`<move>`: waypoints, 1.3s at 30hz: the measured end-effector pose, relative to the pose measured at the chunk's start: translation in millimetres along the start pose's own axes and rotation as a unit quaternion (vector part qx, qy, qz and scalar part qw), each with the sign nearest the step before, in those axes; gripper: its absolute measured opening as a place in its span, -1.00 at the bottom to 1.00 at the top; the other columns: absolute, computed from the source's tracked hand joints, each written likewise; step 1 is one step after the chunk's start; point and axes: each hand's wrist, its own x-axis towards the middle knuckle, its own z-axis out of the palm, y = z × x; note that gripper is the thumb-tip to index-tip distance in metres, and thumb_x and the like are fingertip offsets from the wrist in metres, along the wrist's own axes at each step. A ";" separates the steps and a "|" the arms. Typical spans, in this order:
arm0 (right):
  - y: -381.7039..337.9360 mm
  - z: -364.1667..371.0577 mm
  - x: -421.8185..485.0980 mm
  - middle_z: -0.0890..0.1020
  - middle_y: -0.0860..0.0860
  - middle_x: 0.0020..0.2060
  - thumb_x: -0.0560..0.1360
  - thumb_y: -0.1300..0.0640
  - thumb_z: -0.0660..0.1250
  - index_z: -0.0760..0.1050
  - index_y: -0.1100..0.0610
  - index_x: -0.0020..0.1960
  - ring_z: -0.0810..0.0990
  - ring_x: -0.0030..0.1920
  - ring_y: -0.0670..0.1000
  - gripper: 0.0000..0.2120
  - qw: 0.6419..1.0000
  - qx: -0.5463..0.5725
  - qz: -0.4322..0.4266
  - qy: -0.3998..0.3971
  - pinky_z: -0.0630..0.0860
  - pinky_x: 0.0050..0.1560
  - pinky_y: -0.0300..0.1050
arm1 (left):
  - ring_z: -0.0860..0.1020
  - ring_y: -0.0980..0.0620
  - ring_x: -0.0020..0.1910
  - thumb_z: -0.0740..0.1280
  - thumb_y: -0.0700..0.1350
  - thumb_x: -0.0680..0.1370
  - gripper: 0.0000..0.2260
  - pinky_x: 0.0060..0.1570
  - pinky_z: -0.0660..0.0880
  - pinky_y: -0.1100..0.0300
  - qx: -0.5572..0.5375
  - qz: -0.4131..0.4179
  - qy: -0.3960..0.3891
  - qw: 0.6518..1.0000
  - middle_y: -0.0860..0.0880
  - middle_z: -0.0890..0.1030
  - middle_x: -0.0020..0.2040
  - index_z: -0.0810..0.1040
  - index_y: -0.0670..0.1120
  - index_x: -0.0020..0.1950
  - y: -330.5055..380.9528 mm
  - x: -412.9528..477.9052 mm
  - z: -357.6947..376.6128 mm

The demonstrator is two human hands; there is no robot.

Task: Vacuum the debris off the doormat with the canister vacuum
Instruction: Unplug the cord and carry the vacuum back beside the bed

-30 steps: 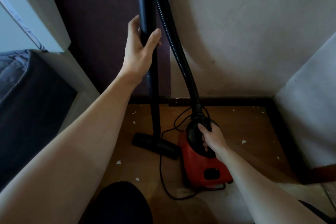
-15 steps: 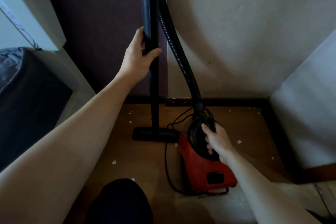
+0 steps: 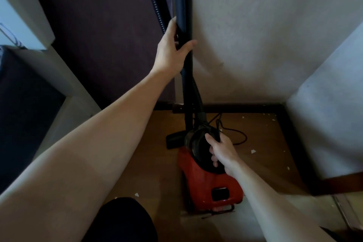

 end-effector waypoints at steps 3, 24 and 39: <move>6.8 11.5 4.2 0.46 -0.11 -0.42 0.68 -0.03 0.25 0.54 -0.02 0.20 0.43 -0.53 -0.13 -0.83 1.000 -0.016 -0.007 0.002 0.37 -0.45 -0.17 | 0.54 -0.01 0.32 0.45 -0.05 0.54 -0.41 0.32 0.52 -0.08 0.008 -0.003 -0.012 1.000 -0.05 0.57 0.33 0.33 -0.07 0.53 -3.4 5.8 2.5; 16.4 63.8 23.2 0.36 -0.05 -0.55 0.70 -0.03 0.21 0.42 0.06 0.35 0.33 -0.60 -0.03 -0.72 0.999 0.039 -0.017 -0.010 0.34 -0.54 -0.13 | 0.61 0.09 0.23 0.47 0.19 0.47 -0.36 0.25 0.57 0.02 0.055 -0.032 -0.047 0.997 0.01 0.65 0.22 0.44 -0.10 0.44 -45.9 -1.9 -3.8; 12.4 65.2 25.2 0.52 0.02 -0.47 0.70 -0.03 0.21 0.44 0.05 0.28 0.51 -0.56 -0.04 -0.77 0.998 -0.033 -0.047 0.013 0.49 -0.46 -0.09 | 0.62 0.15 0.17 0.49 0.12 0.49 -0.52 0.23 0.58 0.07 0.055 -0.044 -0.044 0.997 0.08 0.67 0.16 0.52 -0.03 0.33 -57.9 -6.2 1.9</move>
